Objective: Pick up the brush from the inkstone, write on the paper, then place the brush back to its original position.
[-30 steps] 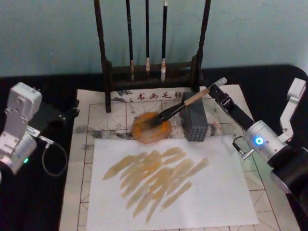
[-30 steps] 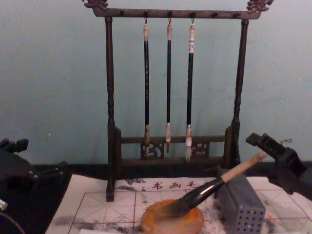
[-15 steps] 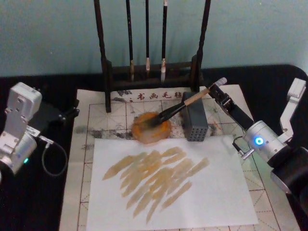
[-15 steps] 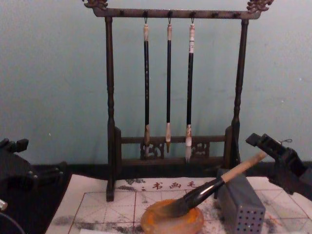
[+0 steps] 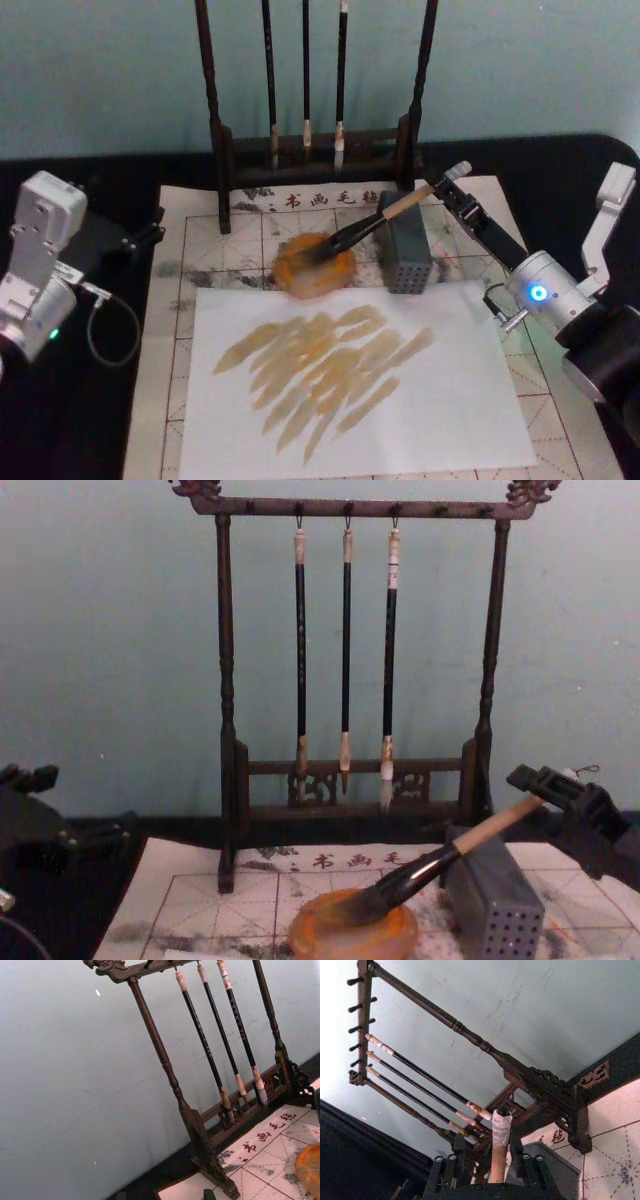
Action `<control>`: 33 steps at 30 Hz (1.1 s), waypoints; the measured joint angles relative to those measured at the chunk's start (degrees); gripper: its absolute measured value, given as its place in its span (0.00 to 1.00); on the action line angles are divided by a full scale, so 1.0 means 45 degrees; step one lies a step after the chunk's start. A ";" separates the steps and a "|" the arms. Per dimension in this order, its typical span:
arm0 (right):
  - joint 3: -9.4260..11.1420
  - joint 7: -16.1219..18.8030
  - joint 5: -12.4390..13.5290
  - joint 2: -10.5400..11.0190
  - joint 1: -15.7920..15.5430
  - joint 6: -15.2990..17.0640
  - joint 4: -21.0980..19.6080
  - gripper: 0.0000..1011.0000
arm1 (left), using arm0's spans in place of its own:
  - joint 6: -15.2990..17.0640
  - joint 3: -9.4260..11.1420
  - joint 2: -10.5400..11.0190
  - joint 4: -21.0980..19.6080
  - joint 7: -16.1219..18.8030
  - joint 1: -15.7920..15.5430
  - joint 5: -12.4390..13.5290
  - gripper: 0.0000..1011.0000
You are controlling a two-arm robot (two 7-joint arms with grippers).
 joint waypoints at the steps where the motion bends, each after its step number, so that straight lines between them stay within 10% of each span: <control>1: 0.0000 0.0000 -0.0001 0.0001 0.0000 0.0001 0.0000 0.57 | 0.0000 0.0000 0.0000 0.0000 0.0000 0.0001 0.0000 0.99; 14: -0.0001 0.0000 -0.0010 0.0000 0.0000 0.0001 0.0000 0.17 | 0.0000 0.0000 0.0000 0.0000 0.0000 0.0000 -0.0001 0.99; 33: -0.0001 0.0002 -0.0007 0.0002 0.0000 0.0000 -0.0006 0.17 | 0.0000 0.0000 0.0000 0.0000 0.0000 -0.0001 0.0000 0.99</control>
